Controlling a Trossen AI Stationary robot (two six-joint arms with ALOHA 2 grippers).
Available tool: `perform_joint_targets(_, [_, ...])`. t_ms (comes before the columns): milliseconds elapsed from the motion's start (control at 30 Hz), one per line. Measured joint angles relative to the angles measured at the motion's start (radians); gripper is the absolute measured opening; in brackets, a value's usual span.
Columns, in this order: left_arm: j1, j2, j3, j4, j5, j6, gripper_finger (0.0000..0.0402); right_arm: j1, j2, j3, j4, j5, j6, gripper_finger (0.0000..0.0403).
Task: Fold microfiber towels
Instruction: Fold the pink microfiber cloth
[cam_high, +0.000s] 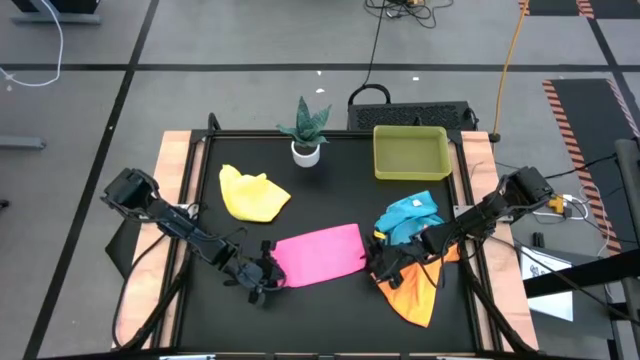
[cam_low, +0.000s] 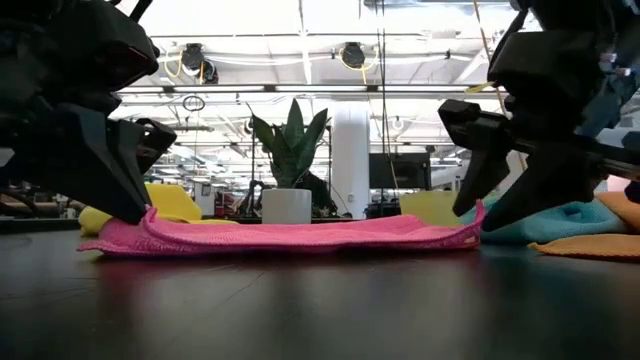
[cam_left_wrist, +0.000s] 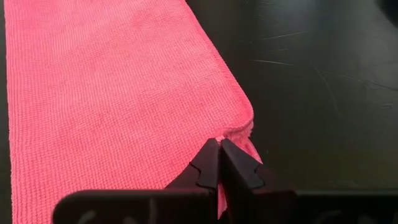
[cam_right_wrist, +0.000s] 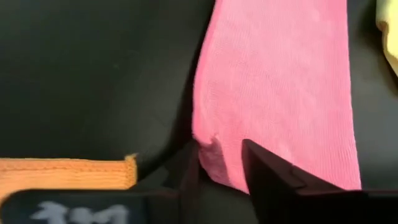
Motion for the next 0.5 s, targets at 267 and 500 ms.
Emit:
perform_joint_targets(267, [-0.003, -0.020, 0.000, -0.014, 0.000, -0.022, 0.0011, 0.000, 0.000, 0.000, 0.057, 0.008, 0.009, 0.0010])
perform_joint_targets(500, [-0.027, -0.221, 0.000, -0.242, -0.157, -0.025, 0.0004, -0.059, 0.000, 0.000, 0.207, 0.210, 0.009, 0.0003])
